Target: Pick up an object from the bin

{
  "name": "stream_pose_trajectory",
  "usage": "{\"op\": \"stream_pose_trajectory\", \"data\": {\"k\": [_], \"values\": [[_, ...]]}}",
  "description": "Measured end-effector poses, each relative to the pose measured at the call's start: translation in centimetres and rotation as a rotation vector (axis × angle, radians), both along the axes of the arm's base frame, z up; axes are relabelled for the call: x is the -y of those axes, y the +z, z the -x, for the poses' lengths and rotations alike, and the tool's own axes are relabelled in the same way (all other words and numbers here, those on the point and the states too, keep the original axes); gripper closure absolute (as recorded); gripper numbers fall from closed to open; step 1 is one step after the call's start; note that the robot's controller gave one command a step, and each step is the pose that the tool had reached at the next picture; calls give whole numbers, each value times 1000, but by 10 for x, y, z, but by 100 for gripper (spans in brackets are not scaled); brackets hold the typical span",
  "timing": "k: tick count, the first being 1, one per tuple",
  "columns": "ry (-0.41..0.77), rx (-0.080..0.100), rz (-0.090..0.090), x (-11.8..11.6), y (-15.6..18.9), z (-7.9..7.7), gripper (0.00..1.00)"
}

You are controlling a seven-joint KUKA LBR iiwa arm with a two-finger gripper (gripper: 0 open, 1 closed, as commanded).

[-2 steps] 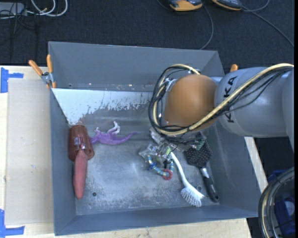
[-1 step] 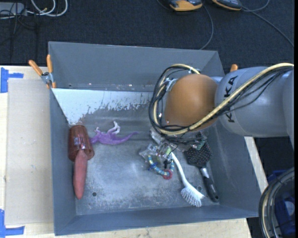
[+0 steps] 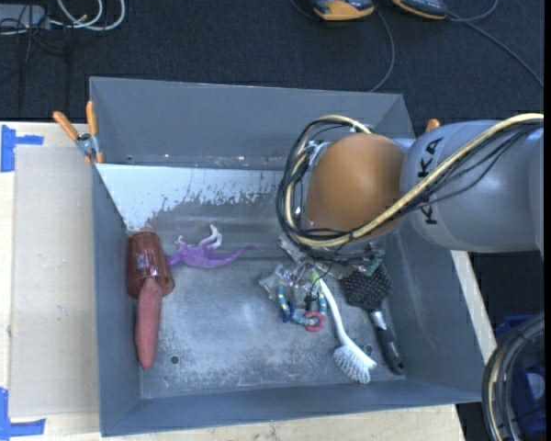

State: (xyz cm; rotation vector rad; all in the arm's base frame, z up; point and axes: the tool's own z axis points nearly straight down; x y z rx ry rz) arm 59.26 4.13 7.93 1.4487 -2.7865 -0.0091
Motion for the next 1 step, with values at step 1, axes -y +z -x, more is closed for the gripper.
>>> {"op": "stream_pose_trajectory", "data": {"k": [1], "values": [[0,-3,0,0,11,1,100]]}}
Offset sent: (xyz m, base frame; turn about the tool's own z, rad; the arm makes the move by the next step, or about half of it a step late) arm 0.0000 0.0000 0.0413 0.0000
